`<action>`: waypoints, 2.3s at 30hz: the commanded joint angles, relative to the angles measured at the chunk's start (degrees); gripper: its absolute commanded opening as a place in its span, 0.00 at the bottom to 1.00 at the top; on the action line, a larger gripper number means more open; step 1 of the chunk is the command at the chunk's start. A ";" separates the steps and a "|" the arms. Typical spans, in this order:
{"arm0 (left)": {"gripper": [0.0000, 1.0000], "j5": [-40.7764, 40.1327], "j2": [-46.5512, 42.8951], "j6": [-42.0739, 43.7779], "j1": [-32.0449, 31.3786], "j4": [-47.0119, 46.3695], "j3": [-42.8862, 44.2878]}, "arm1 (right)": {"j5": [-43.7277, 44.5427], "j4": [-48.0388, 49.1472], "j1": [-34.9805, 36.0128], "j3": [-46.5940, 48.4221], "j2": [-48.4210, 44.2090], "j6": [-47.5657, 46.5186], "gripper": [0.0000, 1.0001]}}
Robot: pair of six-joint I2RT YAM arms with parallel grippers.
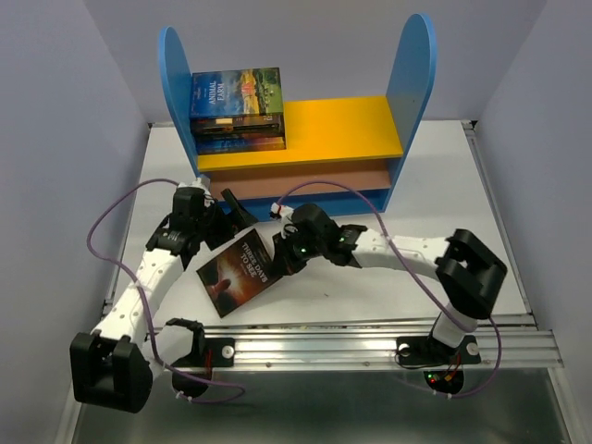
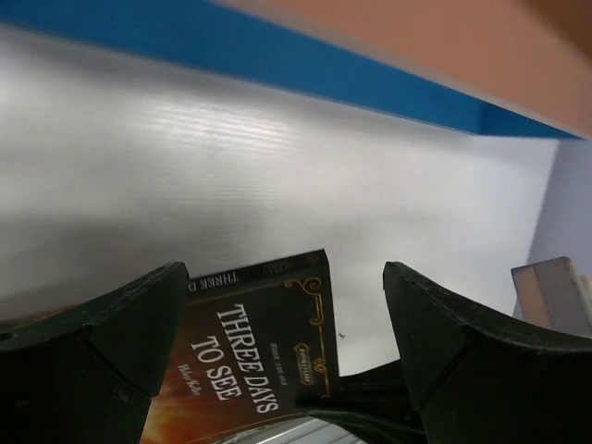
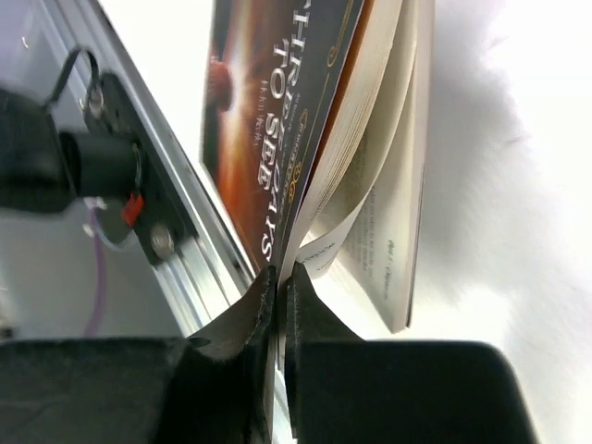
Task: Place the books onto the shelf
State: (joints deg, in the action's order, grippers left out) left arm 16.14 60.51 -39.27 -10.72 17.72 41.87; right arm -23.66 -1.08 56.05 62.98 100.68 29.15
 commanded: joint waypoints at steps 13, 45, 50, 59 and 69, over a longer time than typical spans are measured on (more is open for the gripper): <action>0.99 36.51 -6.03 6.42 -1.85 -47.53 -4.67 | -6.66 -31.66 -15.62 7.58 -23.95 -23.35 0.01; 0.99 56.28 3.83 21.69 -8.35 -59.64 -5.39 | -21.35 -53.94 -16.24 27.28 -26.77 -30.37 0.01; 0.86 55.84 4.79 21.08 -9.05 -61.04 -5.48 | -13.36 -53.68 -16.24 28.25 -26.85 -29.41 0.01; 0.64 55.93 6.46 19.31 -12.22 -64.12 -4.60 | -16.77 -50.16 -16.24 28.25 -26.07 -30.38 0.01; 0.00 53.21 4.35 17.74 -12.22 -64.30 -5.13 | 11.50 -52.79 -16.24 27.99 -25.63 -24.23 0.15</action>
State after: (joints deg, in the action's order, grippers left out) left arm 68.86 67.33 -20.34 -22.00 -42.96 35.92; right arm -27.92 -58.94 40.10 87.77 75.26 1.23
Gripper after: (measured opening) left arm 0.168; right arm 0.057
